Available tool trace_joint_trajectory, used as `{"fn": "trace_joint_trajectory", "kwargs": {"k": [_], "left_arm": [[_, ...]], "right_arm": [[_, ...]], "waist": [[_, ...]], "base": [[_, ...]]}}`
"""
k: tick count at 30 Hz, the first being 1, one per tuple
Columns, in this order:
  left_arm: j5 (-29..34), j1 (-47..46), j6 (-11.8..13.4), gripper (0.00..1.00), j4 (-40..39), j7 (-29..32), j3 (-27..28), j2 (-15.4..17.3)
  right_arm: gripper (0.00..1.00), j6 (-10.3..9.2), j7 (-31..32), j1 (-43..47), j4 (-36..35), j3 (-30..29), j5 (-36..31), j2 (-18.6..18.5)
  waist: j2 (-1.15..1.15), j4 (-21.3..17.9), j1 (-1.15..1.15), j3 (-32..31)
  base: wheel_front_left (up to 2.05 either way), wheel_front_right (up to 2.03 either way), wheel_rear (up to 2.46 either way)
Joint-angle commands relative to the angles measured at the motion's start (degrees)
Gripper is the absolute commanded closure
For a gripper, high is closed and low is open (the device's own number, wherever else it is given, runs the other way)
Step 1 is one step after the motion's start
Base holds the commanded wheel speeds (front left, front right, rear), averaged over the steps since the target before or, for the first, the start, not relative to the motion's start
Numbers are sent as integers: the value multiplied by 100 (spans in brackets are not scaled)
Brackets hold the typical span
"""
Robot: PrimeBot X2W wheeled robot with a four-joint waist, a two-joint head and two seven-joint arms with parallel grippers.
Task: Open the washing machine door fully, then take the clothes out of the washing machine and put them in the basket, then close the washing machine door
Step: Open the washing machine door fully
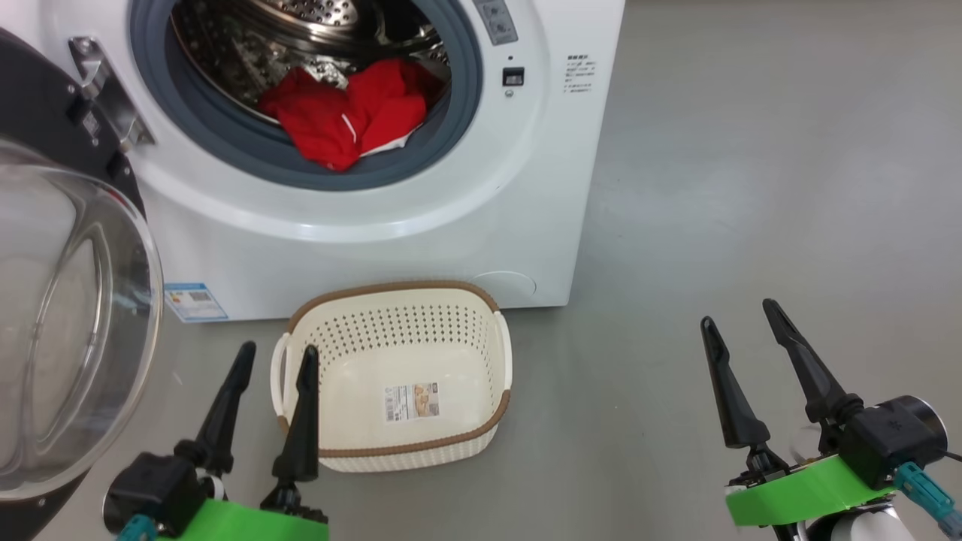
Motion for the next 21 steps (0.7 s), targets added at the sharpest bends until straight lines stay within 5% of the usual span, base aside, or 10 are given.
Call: {"fn": "trace_joint_trajectory", "kwargs": {"k": [1,21], "left_arm": [[12,69,46,0,-161,-28,222,79],[81,714,152,0,-220,-26,220,204]], "right_arm": [[0,35,-35,31,-202,68,52,4],[0,35,-37,740,-305,-273,256,4]], "waist": [[0,-101,0,-136],[0,-295,0,-566]], "base": [[0,0,0],[0,0,0]]}}
